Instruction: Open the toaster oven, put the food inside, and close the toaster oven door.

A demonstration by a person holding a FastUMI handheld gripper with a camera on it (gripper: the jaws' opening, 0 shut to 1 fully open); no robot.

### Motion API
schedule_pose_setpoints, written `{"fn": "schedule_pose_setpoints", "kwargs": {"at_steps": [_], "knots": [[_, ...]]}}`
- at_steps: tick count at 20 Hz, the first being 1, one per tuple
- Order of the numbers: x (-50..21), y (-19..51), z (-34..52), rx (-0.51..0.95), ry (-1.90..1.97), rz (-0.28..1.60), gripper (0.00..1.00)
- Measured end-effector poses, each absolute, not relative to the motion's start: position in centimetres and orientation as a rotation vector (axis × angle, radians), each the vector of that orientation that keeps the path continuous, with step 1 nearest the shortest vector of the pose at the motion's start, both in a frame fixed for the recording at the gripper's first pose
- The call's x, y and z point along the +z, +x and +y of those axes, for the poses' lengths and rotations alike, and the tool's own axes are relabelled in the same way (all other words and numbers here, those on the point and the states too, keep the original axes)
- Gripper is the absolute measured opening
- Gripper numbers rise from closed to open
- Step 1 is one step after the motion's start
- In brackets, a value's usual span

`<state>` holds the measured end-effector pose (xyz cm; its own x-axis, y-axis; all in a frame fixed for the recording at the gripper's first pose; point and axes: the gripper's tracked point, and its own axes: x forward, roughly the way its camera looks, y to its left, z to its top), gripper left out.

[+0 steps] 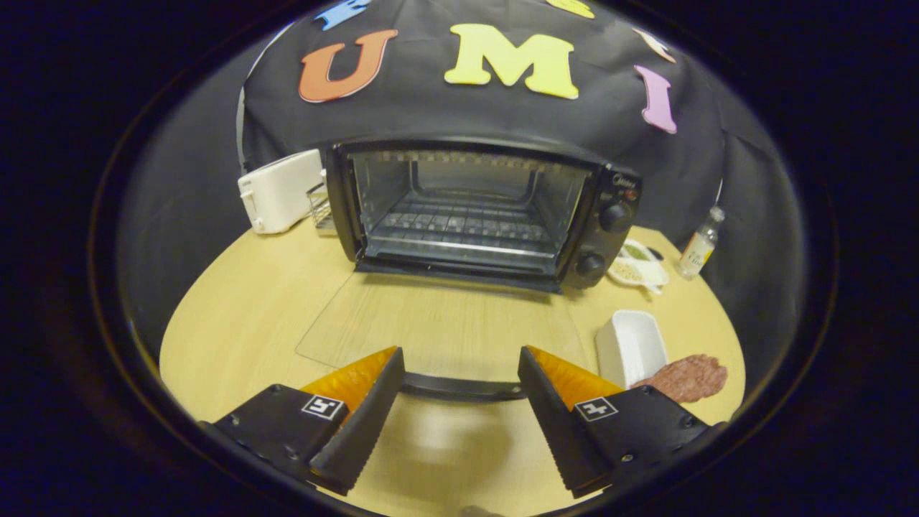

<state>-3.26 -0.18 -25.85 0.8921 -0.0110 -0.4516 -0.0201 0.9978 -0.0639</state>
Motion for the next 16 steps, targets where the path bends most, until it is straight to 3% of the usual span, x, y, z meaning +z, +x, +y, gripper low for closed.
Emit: {"fn": "schedule_pose_setpoints", "kwargs": {"at_steps": [7, 16], "knots": [[-21.6, -3.3, -13.9, 0.023, -0.166, 0.374, 1.0], [-25.2, -6.0, -23.6, 0.166, -0.009, 0.538, 1.0]]}}
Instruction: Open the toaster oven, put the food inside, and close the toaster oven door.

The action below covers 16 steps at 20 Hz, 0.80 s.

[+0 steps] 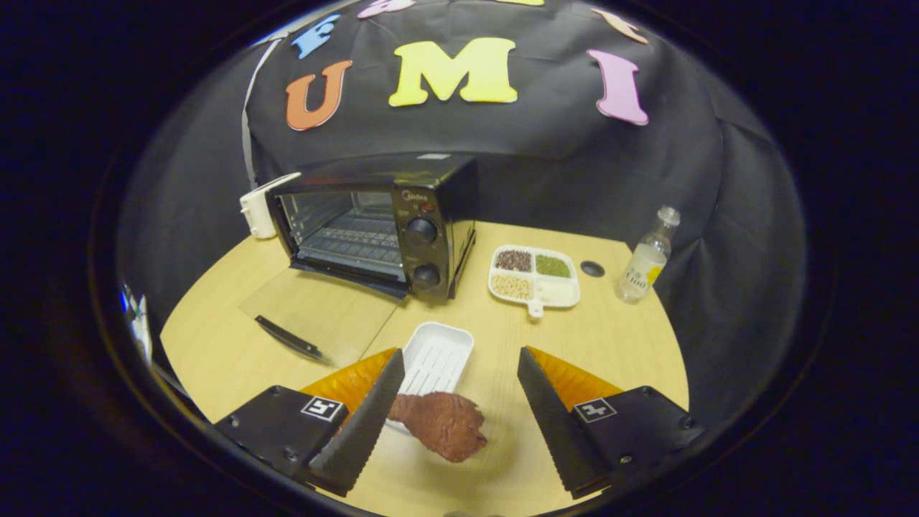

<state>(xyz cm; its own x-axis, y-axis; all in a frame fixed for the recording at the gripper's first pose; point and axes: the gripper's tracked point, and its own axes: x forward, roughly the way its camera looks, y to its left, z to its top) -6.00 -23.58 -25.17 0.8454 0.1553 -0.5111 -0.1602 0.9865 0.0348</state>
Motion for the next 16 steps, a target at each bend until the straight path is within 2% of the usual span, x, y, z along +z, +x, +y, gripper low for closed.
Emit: {"fn": "schedule_pose_setpoints", "kwargs": {"at_steps": [3, 4, 5, 9, 13, 16], "knots": [[-27.8, -7.4, -24.5, 0.215, 0.056, 0.62, 1.0], [-28.5, -7.7, -24.4, 0.231, 0.1, 0.647, 0.94], [-29.0, -8.0, -24.0, 0.263, 0.153, 0.671, 0.92], [-30.2, -8.8, -22.7, 0.331, 0.35, 0.764, 0.7], [-30.1, -8.7, -21.8, 0.39, 0.502, 0.809, 0.38], [-30.2, -8.5, -21.8, 0.403, 0.609, 0.847, 0.27]]}}
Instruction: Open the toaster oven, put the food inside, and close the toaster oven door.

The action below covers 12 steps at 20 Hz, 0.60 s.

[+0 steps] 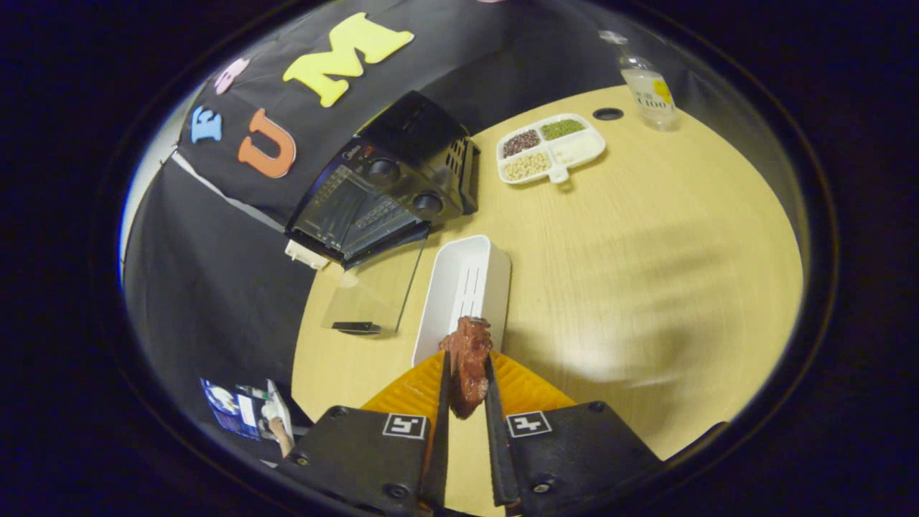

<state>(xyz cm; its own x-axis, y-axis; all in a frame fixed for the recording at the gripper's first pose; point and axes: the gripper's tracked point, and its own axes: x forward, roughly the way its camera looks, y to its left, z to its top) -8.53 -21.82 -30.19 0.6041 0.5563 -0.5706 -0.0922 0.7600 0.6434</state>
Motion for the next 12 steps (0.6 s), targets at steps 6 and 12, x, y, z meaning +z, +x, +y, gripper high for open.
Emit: {"fn": "schedule_pose_setpoints", "kwargs": {"at_steps": [6, 12], "knots": [[-30.1, -8.6, -22.2, 0.422, 0.67, 0.876, 0.16], [-25.3, -8.8, -19.9, 0.424, 0.691, 0.795, 0.16]]}}
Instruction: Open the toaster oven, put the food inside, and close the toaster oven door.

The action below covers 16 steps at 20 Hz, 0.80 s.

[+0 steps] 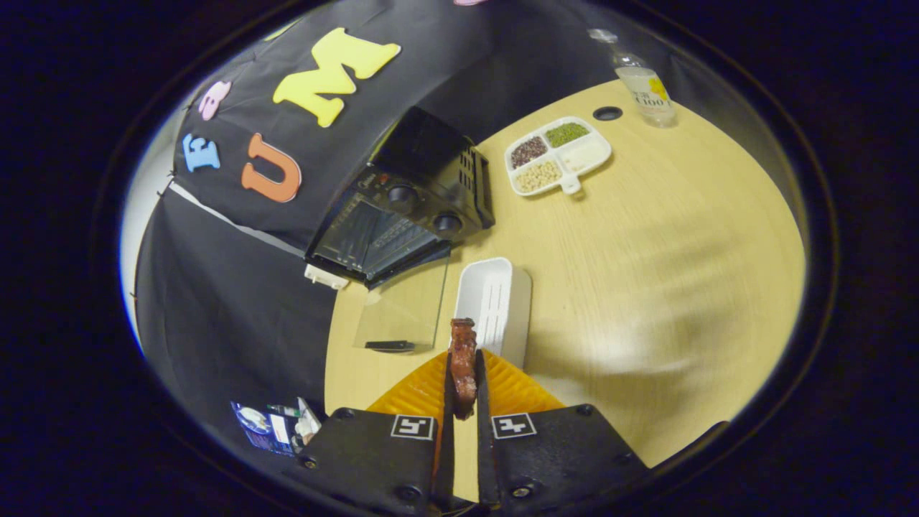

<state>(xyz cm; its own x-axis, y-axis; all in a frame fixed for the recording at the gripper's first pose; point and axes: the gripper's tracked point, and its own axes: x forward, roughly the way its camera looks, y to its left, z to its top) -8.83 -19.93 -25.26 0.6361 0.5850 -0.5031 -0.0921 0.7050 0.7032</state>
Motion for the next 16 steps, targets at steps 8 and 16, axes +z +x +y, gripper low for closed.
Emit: {"fn": "schedule_pose_setpoints", "kwargs": {"at_steps": [8, 16], "knots": [[-16.8, -9.8, -9.0, 0.422, 0.864, 0.631, 0.16], [-14.5, -7.6, 1.2, 0.364, 0.945, 0.534, 0.16]]}}
